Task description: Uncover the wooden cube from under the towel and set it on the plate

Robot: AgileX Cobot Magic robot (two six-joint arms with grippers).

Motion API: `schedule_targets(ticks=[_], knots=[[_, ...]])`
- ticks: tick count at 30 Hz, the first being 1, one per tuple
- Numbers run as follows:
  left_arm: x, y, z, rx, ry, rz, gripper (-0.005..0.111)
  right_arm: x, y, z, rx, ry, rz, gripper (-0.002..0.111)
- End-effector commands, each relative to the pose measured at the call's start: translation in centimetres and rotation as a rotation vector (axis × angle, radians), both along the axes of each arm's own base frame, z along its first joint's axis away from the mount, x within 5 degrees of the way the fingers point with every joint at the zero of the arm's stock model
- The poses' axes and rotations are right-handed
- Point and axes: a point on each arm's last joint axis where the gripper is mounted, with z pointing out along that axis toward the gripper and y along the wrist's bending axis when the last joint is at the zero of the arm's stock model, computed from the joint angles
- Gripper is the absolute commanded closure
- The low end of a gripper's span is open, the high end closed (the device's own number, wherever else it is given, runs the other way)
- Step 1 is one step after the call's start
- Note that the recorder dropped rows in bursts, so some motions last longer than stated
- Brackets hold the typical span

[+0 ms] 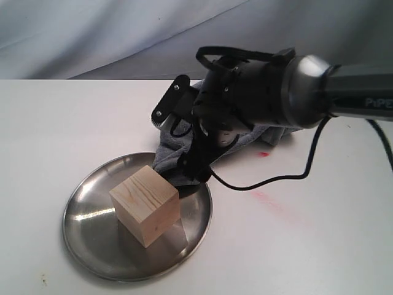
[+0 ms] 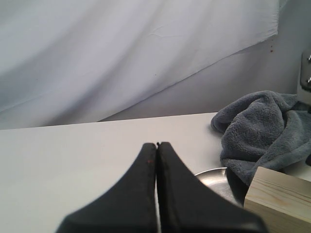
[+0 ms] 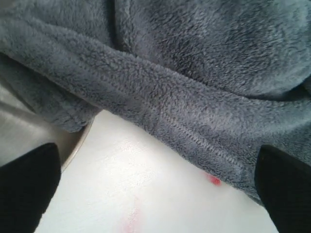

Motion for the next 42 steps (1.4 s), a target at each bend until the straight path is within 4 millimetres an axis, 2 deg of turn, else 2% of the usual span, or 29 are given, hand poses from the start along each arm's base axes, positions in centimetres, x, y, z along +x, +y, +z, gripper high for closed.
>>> schedule_targets(ticks=[1,5,10,13,18,21,24,26,28,29,33,34,35,38,42], knots=[[0.0,0.0,-0.1,-0.004,0.002,-0.007,0.107,0.8,0.0,-1.2,-0.036,-0.027,0.026,0.003],[0.0,0.0,-0.1,-0.004,0.002,-0.007,0.107,1.3,0.1,-2.1,-0.008,-0.022,0.020,0.003],[0.0,0.0,-0.1,-0.004,0.002,-0.007,0.107,2.7,-1.0,-2.5,0.027,-0.018,-0.047,0.008],[0.0,0.0,-0.1,-0.004,0.002,-0.007,0.107,3.4,-1.7,-2.7,0.040,-0.011,-0.096,0.023],[0.0,0.0,-0.1,-0.004,0.002,-0.007,0.107,4.0,-2.3,-2.8,0.054,-0.012,-0.124,0.057],[0.0,0.0,-0.1,-0.004,0.002,-0.007,0.107,4.1,-2.2,-2.8,0.061,-0.016,-0.116,0.072],[0.0,0.0,-0.1,-0.004,0.002,-0.007,0.107,4.1,-2.0,-2.8,0.087,-0.013,-0.113,0.081],[0.0,0.0,-0.1,-0.004,0.002,-0.007,0.107,3.9,-1.9,-2.8,0.113,0.007,-0.130,0.081],[0.0,0.0,-0.1,-0.004,0.002,-0.007,0.107,3.8,-1.8,-2.9,0.132,0.029,-0.145,0.074],[0.0,0.0,-0.1,-0.004,0.002,-0.007,0.107,3.6,-1.7,-3.0,0.139,0.047,-0.144,0.067],[0.0,0.0,-0.1,-0.004,0.002,-0.007,0.107,3.2,-1.5,-3.2,0.128,0.094,-0.087,0.026],[0.0,0.0,-0.1,-0.004,0.002,-0.007,0.107,3.2,-1.5,-3.3,0.121,0.093,-0.078,0.022],[0.0,0.0,-0.1,-0.004,0.002,-0.007,0.107,3.3,-1.5,-3.4,0.110,0.084,-0.067,0.020],[0.0,0.0,-0.1,-0.004,0.002,-0.007,0.107,3.6,-1.5,-4.0,0.075,0.062,-0.038,0.024],[0.0,0.0,-0.1,-0.004,0.002,-0.007,0.107,3.9,-1.4,-5.7,0.038,0.062,-0.011,0.042]])
